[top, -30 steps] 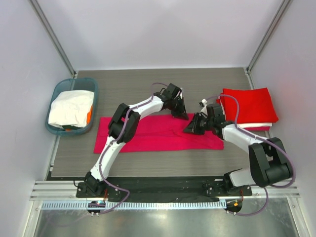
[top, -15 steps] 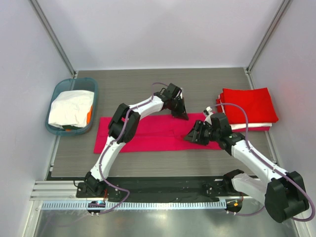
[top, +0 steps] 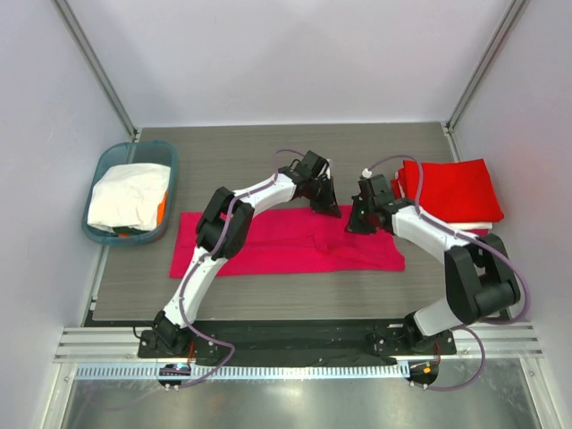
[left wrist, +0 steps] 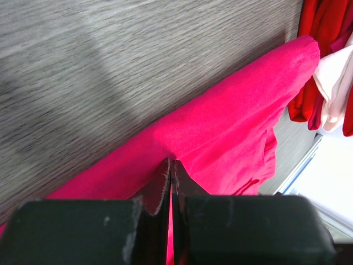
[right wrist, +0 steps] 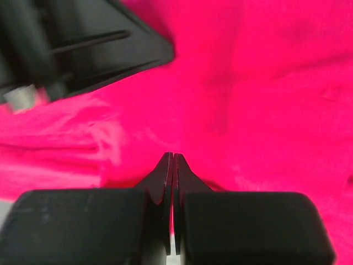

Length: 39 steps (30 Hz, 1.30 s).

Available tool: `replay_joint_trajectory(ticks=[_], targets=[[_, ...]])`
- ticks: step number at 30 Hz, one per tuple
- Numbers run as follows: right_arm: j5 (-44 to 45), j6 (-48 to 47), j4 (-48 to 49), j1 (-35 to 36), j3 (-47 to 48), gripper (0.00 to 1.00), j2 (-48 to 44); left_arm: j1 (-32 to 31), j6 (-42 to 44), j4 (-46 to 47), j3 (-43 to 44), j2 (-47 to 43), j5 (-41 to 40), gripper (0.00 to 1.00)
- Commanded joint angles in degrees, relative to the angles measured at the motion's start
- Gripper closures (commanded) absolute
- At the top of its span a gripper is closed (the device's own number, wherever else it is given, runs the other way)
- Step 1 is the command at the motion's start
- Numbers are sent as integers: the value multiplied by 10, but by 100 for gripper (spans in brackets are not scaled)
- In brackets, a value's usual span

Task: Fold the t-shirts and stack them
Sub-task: Fold the tshirt

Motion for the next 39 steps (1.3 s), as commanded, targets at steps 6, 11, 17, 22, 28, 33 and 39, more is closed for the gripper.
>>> replay_joint_trajectory(ticks=[6,11,17,22,28,33,39], targets=[[23,-15,7,11,0,99,45,-3,17,-16,14,11,-4,100],[14,0,6,38,-45,99,9,-2,21,-22,14,11,-10,100],[-34,55,-14,71,-131,99,-113,-2,24,-32,25,17,-15,100],[-38,115,-60,101,-181,99,-259,-2,24,-37,32,19,-16,100],[21,107,-130,101,-150,99,-304,-2,28,-35,31,16,-18,100],[145,107,-140,101,-98,99,-243,-2,31,-23,20,8,-14,100],[185,130,-125,101,-105,99,-211,-2,33,42,-31,-33,3,100]])
